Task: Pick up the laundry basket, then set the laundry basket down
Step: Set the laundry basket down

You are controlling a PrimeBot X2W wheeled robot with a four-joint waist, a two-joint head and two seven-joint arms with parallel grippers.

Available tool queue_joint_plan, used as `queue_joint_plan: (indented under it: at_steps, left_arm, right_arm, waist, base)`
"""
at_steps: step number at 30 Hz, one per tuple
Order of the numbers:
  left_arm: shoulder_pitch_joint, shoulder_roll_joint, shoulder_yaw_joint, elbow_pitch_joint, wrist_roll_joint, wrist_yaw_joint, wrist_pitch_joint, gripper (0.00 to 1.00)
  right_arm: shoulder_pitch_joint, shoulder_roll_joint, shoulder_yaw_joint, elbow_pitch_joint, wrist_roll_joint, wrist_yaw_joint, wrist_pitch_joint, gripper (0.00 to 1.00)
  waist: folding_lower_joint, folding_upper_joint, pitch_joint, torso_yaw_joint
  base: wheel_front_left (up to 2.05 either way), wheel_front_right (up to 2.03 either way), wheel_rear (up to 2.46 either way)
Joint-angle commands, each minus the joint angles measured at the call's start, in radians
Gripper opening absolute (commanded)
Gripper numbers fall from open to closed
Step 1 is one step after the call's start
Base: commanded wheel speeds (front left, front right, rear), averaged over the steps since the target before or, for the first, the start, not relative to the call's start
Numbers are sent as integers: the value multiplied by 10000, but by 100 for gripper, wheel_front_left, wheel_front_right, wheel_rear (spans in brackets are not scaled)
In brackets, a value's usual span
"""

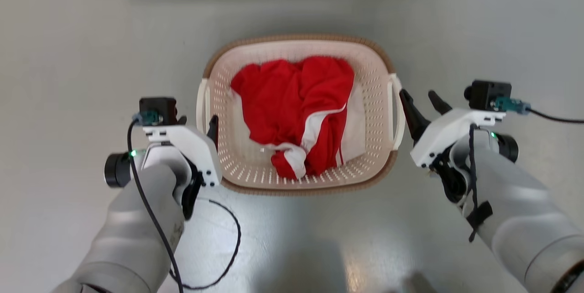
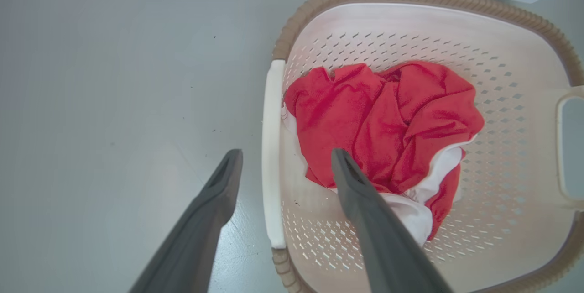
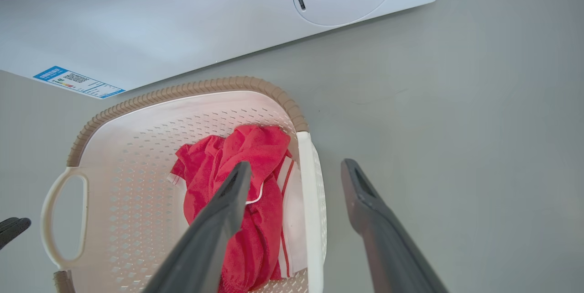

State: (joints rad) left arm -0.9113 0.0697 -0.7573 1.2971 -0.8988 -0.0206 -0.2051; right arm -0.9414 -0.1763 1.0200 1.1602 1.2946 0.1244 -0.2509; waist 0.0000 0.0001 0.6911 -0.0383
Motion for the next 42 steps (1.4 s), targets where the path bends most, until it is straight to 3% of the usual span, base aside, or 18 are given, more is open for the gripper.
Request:
queue_joint_plan:
  at_steps: [1, 12, 25, 42]
  left_arm:
    - [312, 290, 158, -63, -106, 37, -150, 100]
    - [1151, 410, 478, -365, -89, -279, -557, 100]
    - [3334, 914, 2142, -3570, 1858, 97, -565, 100]
    - [5716, 837, 4329, -7005, 3817, 109, -566, 100]
  right_arm:
    - [696, -20, -78, -114, -101, 63, -108, 100]
    - [1679, -270, -1317, -1035, -1510, 63, -108, 100]
    - [3591, -298, -3655, -2779, -3981, 63, -109, 100]
    - [6138, -37, -6925, -6134, -7101, 63, -109, 100]
  waist:
    - [0, -1, -526, -54]
    - [0, -1, -2530, -124]
    - [0, -1, -5021, 158]
    - [0, -1, -6480, 443]
  base:
    - [0, 0, 0]
    - [0, 0, 0]
    - [0, 0, 0]
    - [0, 0, 0]
